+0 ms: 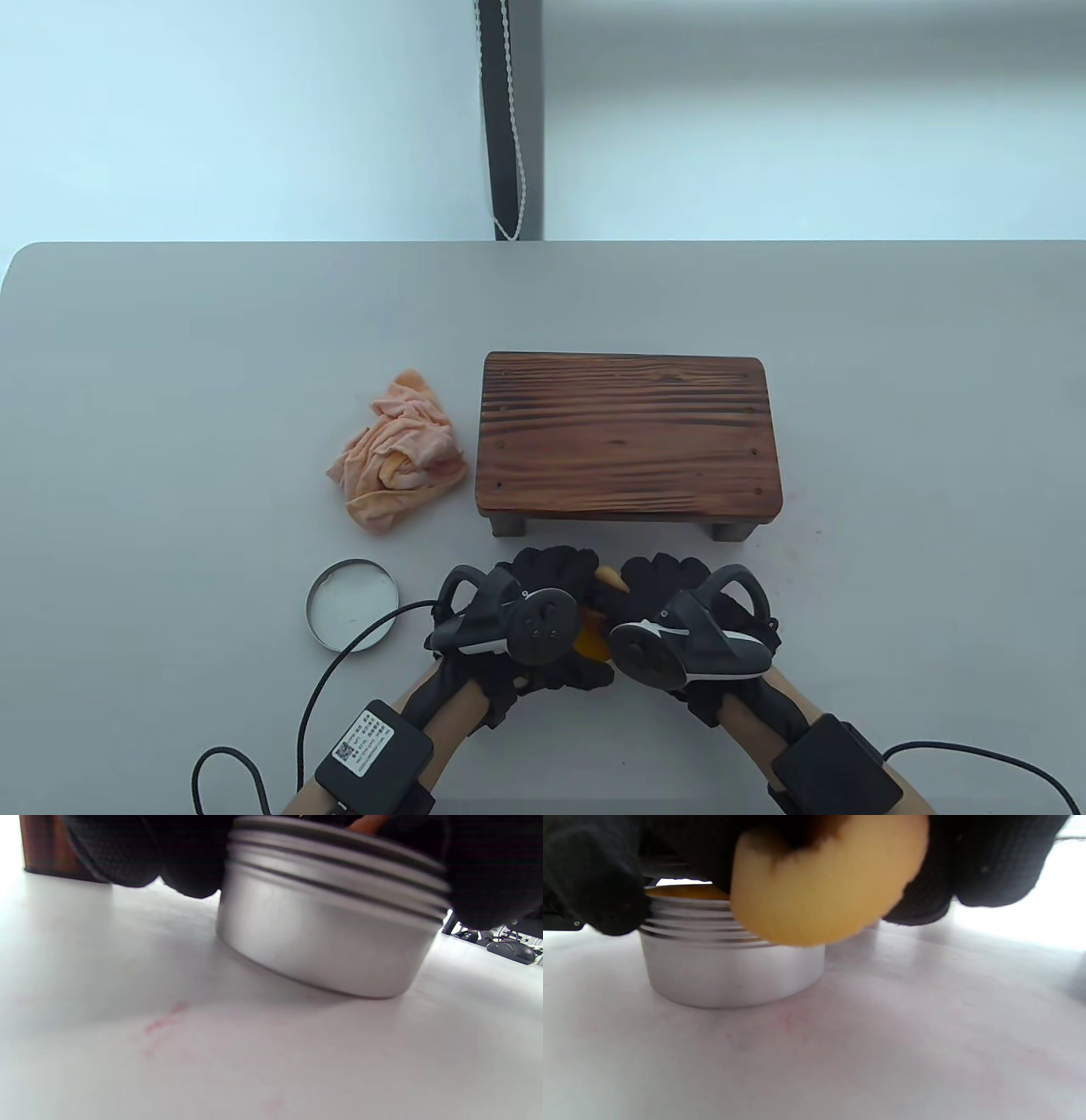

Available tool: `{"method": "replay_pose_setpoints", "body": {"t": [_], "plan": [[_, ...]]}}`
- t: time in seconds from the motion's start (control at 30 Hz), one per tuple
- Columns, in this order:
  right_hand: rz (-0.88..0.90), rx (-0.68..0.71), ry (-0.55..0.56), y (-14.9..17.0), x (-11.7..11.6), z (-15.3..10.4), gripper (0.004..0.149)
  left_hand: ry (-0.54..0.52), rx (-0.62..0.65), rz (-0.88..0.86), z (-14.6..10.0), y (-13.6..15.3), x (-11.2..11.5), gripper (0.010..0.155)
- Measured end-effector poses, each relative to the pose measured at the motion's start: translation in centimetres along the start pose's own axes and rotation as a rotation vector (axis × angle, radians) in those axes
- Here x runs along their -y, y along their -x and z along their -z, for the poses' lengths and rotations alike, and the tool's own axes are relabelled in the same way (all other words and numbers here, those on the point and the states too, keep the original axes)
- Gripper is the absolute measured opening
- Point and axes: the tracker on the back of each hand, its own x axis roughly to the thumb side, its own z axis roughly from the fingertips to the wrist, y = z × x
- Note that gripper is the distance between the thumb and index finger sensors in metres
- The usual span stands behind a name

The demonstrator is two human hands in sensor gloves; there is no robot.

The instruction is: Dip and apply wood wax on stool

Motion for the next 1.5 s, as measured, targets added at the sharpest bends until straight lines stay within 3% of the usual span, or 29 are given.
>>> {"method": "replay_pose_setpoints", "body": {"t": [0.57,0.73,1.0,1.17,1.23,1.3,1.4,1.5], "plan": [[0.162,0.034,-0.132,0.1,0.8,-0.6,0.052,0.02,0.004,-0.021,0.0,-0.3,0.0,0.079],[0.279,0.04,-0.084,1.0,1.6,-1.8,0.048,0.042,0.0,-0.016,0.0,-0.5,0.0,0.08],[0.309,0.0,0.073,2.5,4.4,-3.6,0.046,0.093,-0.004,0.028,-0.2,-0.9,0.0,0.082],[0.294,-0.055,0.167,3.9,6.5,-3.9,0.046,0.072,0.011,0.004,-0.9,-1.4,-1.2,0.112],[0.282,-0.063,0.205,4.3,7.8,-3.6,0.046,0.041,0.016,0.015,-1.5,-1.6,-2.6,0.116],[0.257,-0.064,0.235,4.4,9.2,-3.1,0.046,-0.033,0.011,0.018,-2.4,-1.6,-4.5,0.112],[0.182,-0.059,0.243,4.4,11.3,-1.5,0.046,-0.147,-0.063,-0.027,-3.7,-0.4,-7.9,0.077],[0.123,-0.057,0.256,4.0,12.9,0.7,0.045,-0.23,-0.148,-0.166,-4.4,2.2,-10.7,0.058]]}}
